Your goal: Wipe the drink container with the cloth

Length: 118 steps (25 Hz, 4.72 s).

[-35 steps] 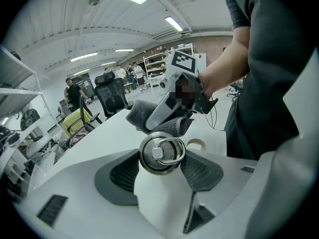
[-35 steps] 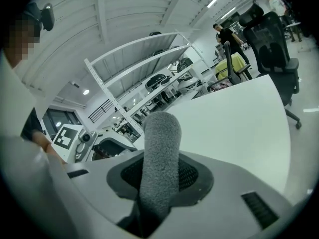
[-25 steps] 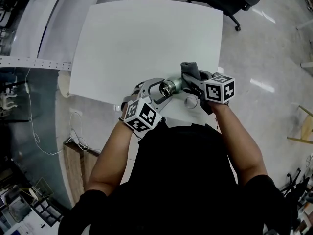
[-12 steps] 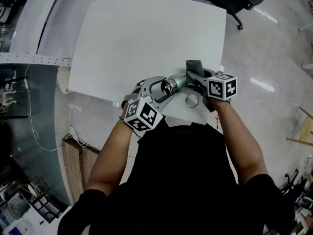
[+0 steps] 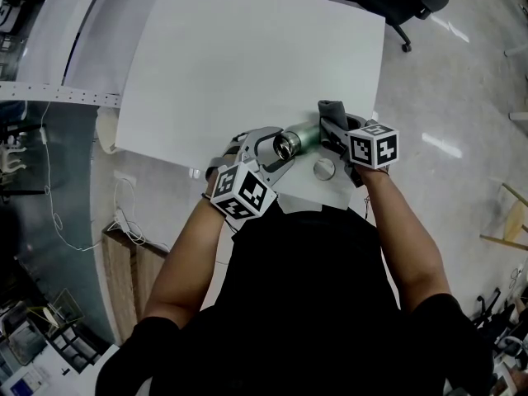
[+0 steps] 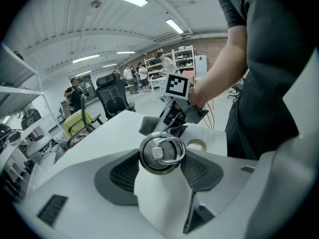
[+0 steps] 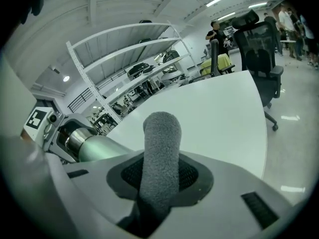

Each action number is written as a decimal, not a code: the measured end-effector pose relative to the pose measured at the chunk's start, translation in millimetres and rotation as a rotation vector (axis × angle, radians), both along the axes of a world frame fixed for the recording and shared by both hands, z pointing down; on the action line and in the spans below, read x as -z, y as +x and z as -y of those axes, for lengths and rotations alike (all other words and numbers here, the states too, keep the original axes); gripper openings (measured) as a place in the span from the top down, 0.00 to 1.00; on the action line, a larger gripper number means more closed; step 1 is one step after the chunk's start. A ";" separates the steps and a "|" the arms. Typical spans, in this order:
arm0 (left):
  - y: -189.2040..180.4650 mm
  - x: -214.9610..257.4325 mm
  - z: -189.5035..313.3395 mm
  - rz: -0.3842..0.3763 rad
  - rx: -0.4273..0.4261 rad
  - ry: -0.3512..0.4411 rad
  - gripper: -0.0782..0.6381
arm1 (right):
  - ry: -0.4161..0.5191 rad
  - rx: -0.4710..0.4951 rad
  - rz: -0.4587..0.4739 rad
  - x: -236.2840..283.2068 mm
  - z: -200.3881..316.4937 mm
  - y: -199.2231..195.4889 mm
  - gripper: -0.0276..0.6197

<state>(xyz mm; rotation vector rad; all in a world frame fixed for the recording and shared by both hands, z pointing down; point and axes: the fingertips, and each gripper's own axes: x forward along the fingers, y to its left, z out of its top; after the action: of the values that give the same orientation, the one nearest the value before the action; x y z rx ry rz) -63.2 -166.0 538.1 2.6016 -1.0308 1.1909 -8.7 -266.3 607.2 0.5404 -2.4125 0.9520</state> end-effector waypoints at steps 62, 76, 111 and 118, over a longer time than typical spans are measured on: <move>24.1 2.9 -4.0 0.167 -0.145 0.092 0.53 | -0.235 0.406 0.013 31.6 -16.0 -107.3 0.79; 28.7 2.2 -7.7 0.154 -0.148 0.099 0.53 | 0.008 0.465 -0.153 -6.7 -3.2 -91.5 0.79; 54.7 1.1 20.7 0.102 -0.150 -0.006 0.53 | 0.242 -0.168 0.107 93.3 -0.7 70.3 0.79; 53.9 1.2 28.4 0.051 -0.121 -0.028 0.53 | 0.192 -0.237 0.212 130.5 -34.1 81.3 0.79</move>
<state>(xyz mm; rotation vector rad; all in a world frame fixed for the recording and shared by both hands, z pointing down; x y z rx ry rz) -9.4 -194.4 536.9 2.6584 -0.8701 1.2945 72.6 -232.2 476.7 0.8495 -2.6928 0.9165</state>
